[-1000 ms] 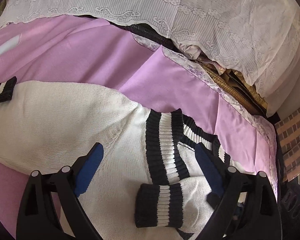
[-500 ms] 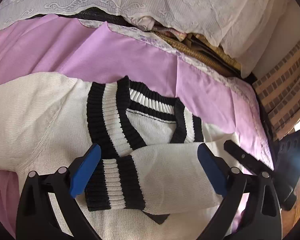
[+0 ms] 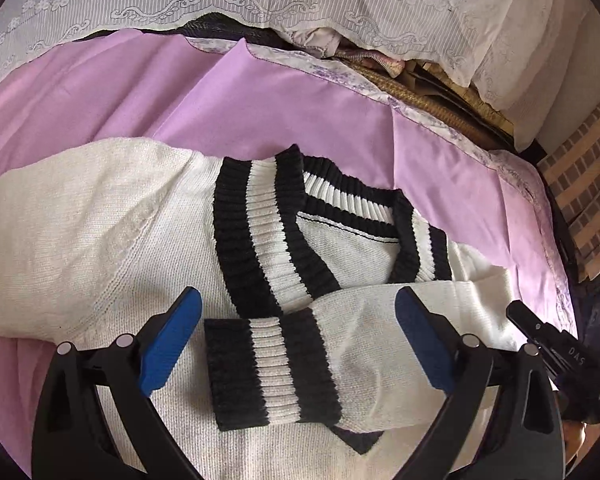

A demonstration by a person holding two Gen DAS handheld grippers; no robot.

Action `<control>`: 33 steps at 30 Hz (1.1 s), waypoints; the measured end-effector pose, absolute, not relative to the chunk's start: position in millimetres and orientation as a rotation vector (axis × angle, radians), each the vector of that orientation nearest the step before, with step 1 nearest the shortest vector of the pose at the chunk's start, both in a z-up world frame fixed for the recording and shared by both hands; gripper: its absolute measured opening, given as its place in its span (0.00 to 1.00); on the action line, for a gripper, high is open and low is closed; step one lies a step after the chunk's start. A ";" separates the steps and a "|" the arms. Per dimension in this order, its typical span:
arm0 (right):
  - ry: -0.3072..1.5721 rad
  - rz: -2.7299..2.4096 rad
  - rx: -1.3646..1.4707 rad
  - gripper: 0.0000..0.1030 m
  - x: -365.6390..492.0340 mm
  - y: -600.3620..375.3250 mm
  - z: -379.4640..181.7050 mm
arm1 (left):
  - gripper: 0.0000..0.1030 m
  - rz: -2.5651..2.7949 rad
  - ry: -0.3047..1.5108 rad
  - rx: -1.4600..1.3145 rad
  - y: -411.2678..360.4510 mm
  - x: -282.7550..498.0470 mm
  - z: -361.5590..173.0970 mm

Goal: Fold small clothes

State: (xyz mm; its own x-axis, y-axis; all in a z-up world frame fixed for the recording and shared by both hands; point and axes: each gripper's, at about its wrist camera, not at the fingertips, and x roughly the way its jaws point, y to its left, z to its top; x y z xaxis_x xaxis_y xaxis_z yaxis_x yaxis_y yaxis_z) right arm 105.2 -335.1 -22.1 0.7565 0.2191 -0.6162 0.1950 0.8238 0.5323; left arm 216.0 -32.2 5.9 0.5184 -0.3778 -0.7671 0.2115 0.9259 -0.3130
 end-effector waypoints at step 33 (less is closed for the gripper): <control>0.859 0.560 0.562 0.38 159.2 -40.1 30.9 | 0.95 0.264 0.855 -0.294 250.5 185.2 -11.4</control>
